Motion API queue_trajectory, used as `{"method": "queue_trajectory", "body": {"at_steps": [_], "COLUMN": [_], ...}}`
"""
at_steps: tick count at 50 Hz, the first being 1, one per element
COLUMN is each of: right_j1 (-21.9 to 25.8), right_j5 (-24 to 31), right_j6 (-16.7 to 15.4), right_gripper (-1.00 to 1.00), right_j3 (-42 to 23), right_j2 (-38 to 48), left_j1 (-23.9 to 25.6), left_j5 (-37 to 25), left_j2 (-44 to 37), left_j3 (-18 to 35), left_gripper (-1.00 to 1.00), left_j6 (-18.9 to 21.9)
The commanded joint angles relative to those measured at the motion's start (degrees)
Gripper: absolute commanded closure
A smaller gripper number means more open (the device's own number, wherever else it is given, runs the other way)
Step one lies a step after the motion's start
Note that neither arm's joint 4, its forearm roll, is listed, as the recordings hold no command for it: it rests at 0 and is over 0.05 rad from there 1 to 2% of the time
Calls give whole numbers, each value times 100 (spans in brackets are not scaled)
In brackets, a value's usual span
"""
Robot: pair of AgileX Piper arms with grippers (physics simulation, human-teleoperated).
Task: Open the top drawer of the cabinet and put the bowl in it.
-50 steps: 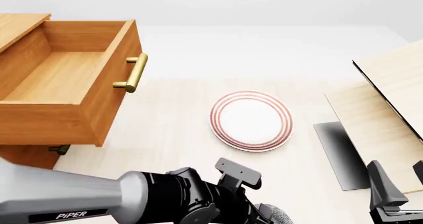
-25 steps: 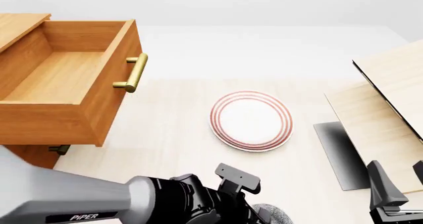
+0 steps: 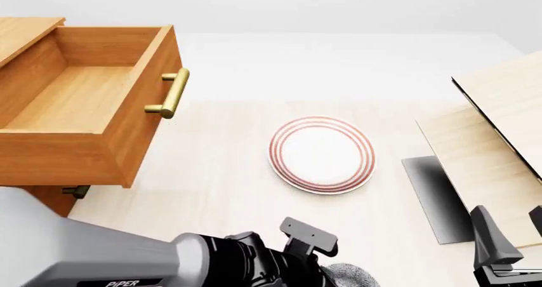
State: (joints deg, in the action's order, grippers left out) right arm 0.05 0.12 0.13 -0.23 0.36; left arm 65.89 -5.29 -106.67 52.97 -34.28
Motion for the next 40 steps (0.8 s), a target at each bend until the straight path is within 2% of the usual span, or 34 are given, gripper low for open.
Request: {"method": "queue_trajectory", "body": {"at_steps": [1, 23, 40], "right_j1": [-1, -2, -2], "right_j5": [-6, -6, -6], "right_j6": [-4, -5, -4], "right_gripper": [-100, -100, -100], "right_j3": [3, 3, 3], "right_j2": [-3, -3, -3], "left_j1": [10, -39, -373], "left_j5": [19, -112, -604], "left_j2": [50, 417, 849], "left_j3": [-29, 1, 161], "left_gripper": [100, 100, 100], "left_j6": [8, 83, 359]}}
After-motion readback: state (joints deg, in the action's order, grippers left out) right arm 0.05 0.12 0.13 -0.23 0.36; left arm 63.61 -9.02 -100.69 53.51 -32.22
